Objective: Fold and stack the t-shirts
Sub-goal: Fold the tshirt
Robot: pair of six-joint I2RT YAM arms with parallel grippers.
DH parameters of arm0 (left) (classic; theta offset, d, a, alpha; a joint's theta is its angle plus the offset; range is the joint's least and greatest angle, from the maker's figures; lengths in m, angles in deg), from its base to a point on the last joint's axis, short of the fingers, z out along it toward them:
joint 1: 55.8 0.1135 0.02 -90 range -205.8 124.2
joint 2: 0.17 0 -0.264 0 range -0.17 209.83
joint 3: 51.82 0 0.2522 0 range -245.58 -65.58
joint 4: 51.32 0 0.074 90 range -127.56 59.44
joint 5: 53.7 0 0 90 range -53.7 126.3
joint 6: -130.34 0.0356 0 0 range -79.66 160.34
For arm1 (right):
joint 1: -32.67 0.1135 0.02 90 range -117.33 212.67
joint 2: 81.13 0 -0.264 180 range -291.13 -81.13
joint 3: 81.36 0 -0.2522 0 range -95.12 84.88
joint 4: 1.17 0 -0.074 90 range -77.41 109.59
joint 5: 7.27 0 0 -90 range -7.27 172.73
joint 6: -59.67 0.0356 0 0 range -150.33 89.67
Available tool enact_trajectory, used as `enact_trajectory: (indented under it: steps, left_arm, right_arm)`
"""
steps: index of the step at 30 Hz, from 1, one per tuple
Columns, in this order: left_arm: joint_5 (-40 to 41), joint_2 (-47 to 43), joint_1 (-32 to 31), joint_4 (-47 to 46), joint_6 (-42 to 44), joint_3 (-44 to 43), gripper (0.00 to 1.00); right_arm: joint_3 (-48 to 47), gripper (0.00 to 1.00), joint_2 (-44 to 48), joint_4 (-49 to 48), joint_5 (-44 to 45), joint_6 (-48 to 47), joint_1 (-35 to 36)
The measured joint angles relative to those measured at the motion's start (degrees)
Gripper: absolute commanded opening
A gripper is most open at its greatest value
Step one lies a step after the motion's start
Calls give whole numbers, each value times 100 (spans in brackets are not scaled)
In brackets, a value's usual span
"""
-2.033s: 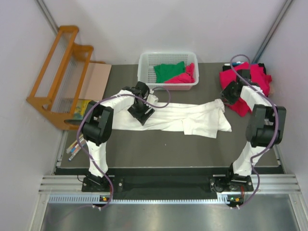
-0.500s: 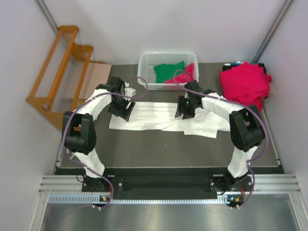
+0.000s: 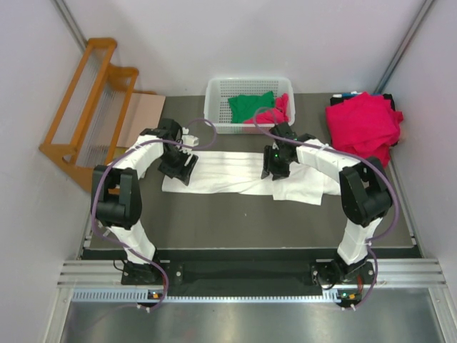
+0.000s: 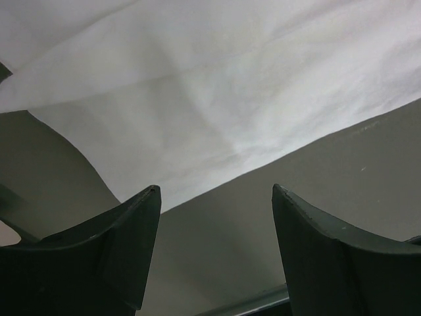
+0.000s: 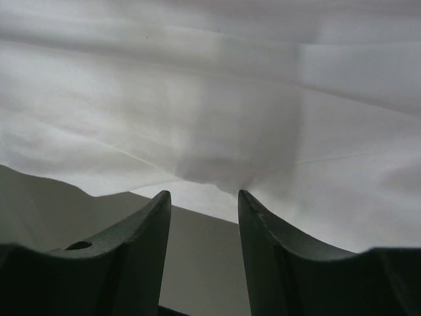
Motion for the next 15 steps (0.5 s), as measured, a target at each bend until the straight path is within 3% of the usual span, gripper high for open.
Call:
enact_trajectory:
  steps: [9,15]
  left_arm:
    - [-2,0,0,-24,-2,7,73]
    - [-2,0,2,-24,0,7,73]
  right_arm:
    - [17,37,238,299,688,-197,192]
    - [20,38,247,321,935,-238,192]
